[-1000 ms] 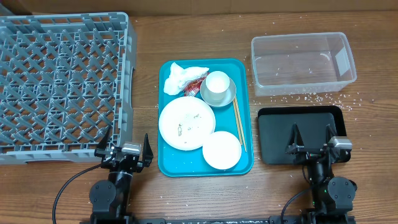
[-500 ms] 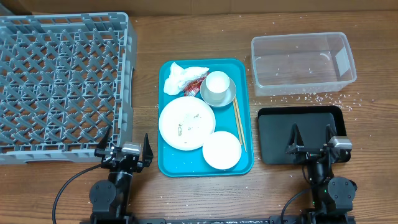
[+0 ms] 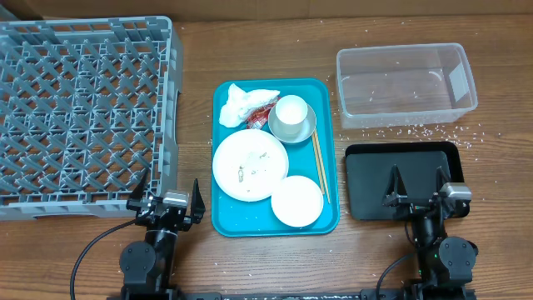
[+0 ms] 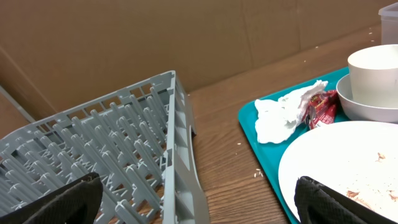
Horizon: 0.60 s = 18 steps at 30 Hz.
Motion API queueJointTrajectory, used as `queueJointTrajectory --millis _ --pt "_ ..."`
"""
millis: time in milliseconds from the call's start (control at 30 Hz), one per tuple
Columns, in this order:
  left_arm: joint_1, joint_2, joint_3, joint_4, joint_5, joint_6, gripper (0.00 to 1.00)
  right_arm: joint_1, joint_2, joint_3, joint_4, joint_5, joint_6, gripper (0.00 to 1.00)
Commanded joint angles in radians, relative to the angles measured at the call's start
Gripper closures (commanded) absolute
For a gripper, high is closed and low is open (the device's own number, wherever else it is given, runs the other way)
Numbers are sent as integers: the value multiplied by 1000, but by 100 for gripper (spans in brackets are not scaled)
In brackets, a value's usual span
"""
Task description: Sort waste into correct bins and load items into the dishwasher
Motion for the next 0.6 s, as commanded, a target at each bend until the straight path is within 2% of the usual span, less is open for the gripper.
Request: queueJointTrajectory --millis 0,467,567 --pt "10 0 -4 -2 -4 8 0 4 -10 -11 6 -2 -8 0" --pt "10 0 -4 -3 -63 70 0 4 -10 -11 6 -2 -8 0" --pt "10 0 -4 35 -20 61 0 4 -10 -11 6 -2 -8 0"
